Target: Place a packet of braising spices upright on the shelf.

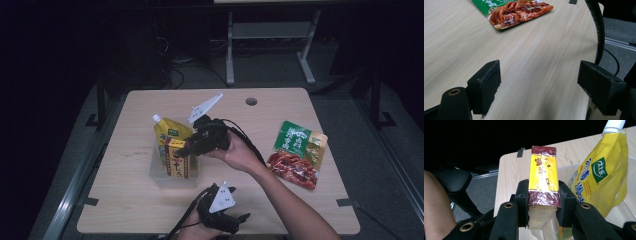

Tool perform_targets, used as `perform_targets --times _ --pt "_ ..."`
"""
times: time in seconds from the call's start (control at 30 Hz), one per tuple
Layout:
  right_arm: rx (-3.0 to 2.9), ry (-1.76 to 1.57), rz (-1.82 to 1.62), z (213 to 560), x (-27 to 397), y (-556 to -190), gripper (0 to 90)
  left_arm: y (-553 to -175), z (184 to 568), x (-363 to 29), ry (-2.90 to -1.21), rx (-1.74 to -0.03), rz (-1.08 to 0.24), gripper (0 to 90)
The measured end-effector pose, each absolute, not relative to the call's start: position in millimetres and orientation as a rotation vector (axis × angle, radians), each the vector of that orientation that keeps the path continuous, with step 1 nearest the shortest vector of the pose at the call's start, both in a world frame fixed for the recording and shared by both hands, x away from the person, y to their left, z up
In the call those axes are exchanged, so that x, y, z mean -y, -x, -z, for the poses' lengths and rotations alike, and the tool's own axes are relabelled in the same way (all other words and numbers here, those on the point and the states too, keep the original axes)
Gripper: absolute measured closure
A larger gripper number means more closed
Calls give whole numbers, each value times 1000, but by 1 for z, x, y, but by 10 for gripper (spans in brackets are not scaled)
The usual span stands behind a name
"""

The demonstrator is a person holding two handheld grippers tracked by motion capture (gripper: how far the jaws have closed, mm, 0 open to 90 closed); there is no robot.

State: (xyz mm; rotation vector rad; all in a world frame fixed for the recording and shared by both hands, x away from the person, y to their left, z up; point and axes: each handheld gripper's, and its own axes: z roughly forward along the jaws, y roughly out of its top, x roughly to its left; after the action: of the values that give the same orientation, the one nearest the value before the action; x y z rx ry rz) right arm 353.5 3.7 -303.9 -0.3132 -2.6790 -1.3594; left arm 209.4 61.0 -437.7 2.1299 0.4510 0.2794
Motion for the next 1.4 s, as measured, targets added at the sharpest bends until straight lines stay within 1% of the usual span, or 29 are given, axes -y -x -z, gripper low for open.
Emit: perform_targets --times 0.53,1.2,1.4 --pt "2691 306 1341 312 -16 -359 669 -209 438 -61 -2125 -465 -266 183" --pt "2816 251 1189 342 -44 -354 663 -209 439 -60 -2126 -456 -268 182" --pt "2830 247 1155 346 -49 -352 659 -209 440 -60 -2129 -450 -272 180"
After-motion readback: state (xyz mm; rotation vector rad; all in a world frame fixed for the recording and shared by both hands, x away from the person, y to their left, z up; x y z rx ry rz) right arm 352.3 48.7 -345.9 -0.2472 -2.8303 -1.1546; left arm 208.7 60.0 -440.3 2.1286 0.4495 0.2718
